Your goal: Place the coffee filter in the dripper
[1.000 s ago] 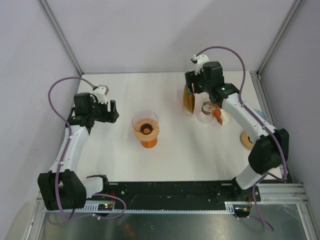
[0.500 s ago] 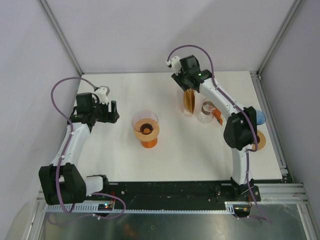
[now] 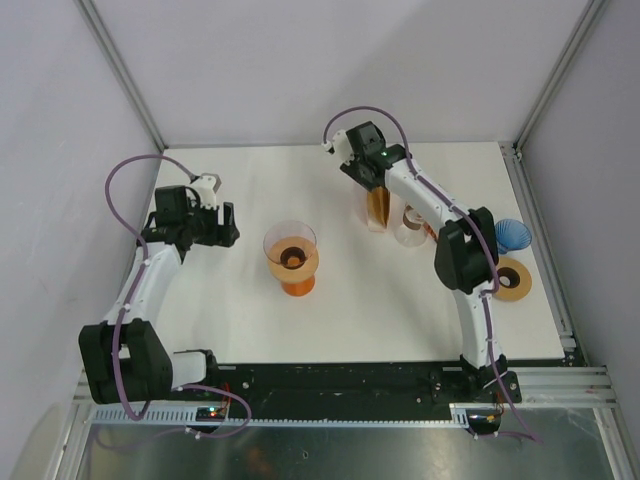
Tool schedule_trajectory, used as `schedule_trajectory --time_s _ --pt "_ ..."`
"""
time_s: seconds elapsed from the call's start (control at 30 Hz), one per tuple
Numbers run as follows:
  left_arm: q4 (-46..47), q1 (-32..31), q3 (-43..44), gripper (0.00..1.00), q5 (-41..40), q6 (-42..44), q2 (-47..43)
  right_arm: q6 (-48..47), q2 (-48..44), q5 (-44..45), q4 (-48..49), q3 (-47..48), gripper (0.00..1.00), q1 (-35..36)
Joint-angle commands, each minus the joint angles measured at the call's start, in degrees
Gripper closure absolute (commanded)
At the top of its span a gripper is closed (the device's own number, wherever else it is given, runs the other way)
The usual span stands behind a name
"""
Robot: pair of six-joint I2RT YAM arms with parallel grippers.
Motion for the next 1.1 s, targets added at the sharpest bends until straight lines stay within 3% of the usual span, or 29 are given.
schedule_trajectory --time_s 0.0,0.67,0.9,1.07 --pt "1.8 0.3 0.1 0.19 0.1 -0.1 0.3 -2.0 2.4 2.6 0.2 3.6 0.61 0.3" --pt "1.7 0.3 0.1 0.19 0.8 0.1 1.3 -2.4 8.4 4.9 -1.0 8.4 0.69 -0.1" --pt "1.8 0.3 0.1 0.19 0.8 0.2 1.4 0.2 8.6 5.2 -0.7 8.2 0.78 -0.9" --pt "1.8 0.3 0.0 0.19 1.0 0.3 1.5 1.7 8.0 5.0 -0.5 7.9 0.98 -1.1"
